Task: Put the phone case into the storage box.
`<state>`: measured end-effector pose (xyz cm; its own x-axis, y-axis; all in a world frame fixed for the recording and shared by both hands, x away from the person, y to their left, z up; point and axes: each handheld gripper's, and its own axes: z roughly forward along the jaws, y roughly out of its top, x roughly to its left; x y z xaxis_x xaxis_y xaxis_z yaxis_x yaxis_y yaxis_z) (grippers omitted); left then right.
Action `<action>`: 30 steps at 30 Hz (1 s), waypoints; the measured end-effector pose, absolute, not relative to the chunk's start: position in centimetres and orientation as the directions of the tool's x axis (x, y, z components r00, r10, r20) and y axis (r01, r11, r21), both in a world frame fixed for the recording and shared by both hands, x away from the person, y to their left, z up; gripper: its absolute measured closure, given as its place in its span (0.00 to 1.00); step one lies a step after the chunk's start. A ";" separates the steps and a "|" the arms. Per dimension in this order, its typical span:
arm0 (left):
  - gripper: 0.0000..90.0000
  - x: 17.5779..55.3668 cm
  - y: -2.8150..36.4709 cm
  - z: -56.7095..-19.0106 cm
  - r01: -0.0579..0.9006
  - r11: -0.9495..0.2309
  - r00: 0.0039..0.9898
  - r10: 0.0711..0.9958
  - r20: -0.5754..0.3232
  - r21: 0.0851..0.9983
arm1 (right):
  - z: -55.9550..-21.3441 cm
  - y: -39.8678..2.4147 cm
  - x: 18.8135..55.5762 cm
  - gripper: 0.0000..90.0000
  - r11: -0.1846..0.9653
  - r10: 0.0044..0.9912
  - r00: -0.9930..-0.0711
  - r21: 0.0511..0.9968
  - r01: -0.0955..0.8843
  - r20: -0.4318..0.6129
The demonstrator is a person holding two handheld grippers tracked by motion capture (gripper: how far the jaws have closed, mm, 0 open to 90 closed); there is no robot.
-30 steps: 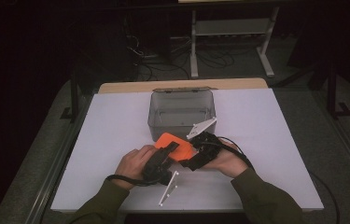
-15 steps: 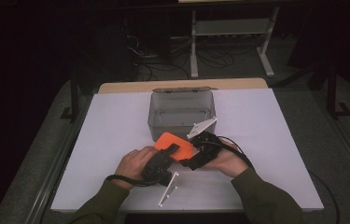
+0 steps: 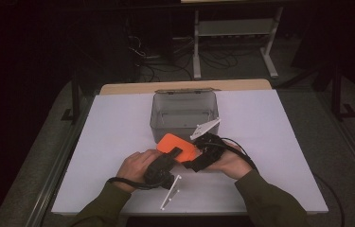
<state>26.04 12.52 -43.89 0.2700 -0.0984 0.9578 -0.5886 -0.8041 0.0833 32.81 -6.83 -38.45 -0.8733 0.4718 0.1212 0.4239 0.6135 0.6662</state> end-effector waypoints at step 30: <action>0.83 26.0 12.5 -43.8 -0.597 -0.799 0.298 -0.135 0.945 0.074 | -38.5 -6.9 33.1 0.17 0.609 0.471 -0.870 0.659 0.442 0.148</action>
